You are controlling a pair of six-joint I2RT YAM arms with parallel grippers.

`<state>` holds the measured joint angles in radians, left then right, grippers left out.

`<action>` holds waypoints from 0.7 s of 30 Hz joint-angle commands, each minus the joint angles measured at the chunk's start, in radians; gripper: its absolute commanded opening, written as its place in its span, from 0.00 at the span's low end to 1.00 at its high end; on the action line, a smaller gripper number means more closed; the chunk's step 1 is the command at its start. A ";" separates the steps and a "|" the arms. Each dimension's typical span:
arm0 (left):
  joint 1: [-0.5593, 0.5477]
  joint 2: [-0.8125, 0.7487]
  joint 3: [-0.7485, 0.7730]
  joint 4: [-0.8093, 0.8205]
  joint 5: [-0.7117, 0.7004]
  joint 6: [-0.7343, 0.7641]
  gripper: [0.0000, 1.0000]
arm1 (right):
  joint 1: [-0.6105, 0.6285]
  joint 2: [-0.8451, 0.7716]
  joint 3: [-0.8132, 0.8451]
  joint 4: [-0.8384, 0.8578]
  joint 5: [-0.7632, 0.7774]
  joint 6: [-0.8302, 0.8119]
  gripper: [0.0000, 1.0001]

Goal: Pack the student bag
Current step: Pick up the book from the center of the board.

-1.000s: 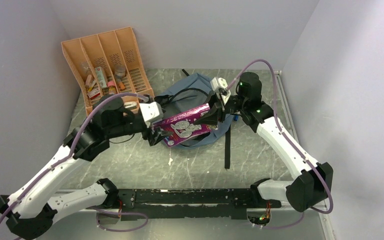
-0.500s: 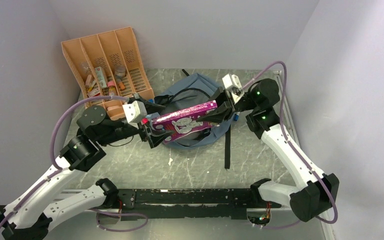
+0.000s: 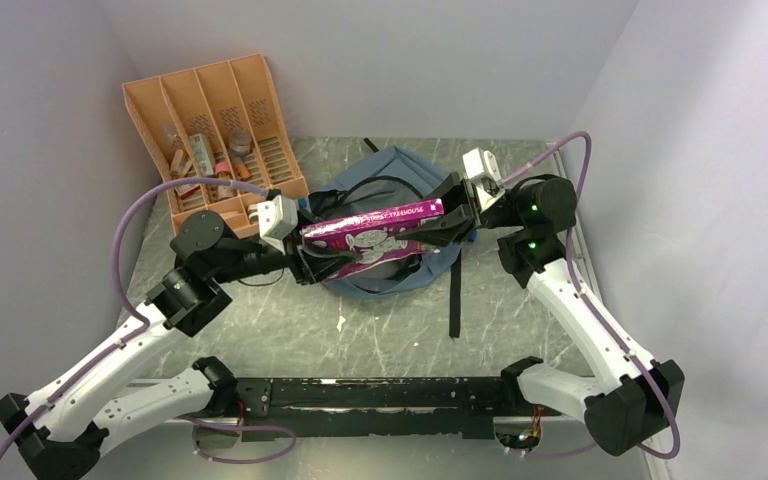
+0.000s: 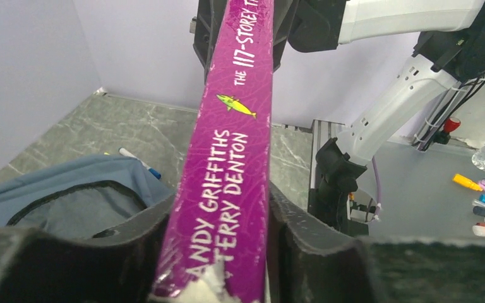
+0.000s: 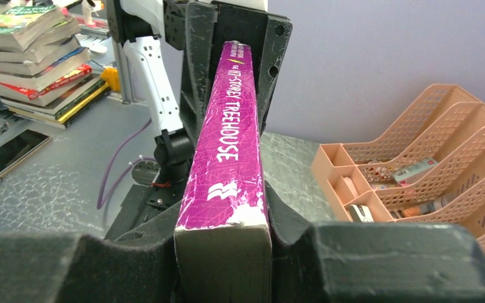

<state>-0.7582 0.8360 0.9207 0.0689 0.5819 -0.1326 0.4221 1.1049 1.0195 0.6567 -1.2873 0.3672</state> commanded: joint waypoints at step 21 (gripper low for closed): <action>-0.005 -0.024 -0.014 0.065 0.049 -0.007 0.40 | 0.002 -0.068 -0.014 0.109 0.136 -0.004 0.00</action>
<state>-0.7582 0.8265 0.9108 0.1085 0.5953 -0.1463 0.4259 1.0706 1.0054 0.6651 -1.2579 0.3660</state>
